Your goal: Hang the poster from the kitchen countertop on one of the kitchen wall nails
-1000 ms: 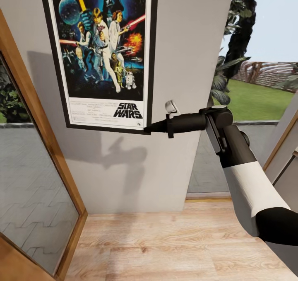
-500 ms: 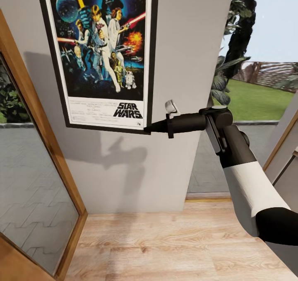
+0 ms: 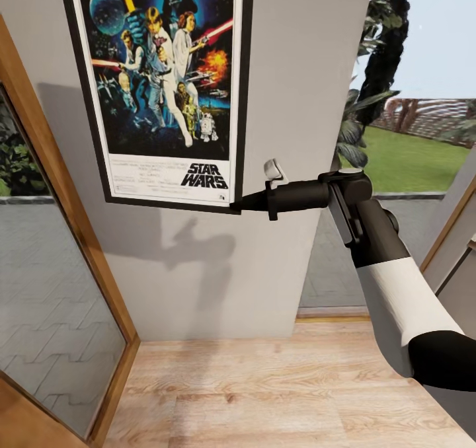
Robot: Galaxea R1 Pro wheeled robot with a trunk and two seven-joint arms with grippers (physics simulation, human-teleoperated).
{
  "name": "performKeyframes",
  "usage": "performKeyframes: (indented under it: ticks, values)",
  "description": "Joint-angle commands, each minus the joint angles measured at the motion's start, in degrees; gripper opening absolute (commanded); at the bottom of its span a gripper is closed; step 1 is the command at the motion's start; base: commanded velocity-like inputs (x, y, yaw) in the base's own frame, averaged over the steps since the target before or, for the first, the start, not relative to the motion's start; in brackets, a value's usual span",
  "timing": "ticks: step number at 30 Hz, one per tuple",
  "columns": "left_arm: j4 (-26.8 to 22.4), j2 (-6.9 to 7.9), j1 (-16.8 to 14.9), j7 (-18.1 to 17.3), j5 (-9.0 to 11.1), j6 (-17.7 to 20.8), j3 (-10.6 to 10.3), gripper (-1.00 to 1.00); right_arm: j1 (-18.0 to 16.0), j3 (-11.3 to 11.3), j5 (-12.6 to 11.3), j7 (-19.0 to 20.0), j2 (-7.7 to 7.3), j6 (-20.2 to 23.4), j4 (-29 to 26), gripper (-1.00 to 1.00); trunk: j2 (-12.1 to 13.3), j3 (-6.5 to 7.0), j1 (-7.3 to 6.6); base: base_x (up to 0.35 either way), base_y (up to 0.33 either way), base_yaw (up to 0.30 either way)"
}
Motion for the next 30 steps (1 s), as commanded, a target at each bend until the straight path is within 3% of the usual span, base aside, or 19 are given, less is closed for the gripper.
performKeyframes:
  ticks: [1,11,30]
  values:
    - [-0.06,-0.01,0.0,-0.38,0.5,0.05,0.08,1.0,-0.05,0.12,-0.46,-0.06,-0.06,0.71,0.03,-1.0,-0.12,-0.11,0.04,0.0,0.0,0.0]
    - [0.01,-0.01,0.0,-0.38,0.49,0.05,0.09,1.0,0.04,0.22,-0.52,-0.05,-0.78,-3.69,2.47,-1.0,-0.12,-0.11,0.04,0.0,0.0,0.0]
    - [0.02,-0.01,0.0,-0.37,0.49,0.05,0.09,1.0,0.16,0.35,-0.56,-0.05,-1.55,-4.48,3.73,-1.0,-0.12,-0.11,0.04,0.0,0.0,0.0]
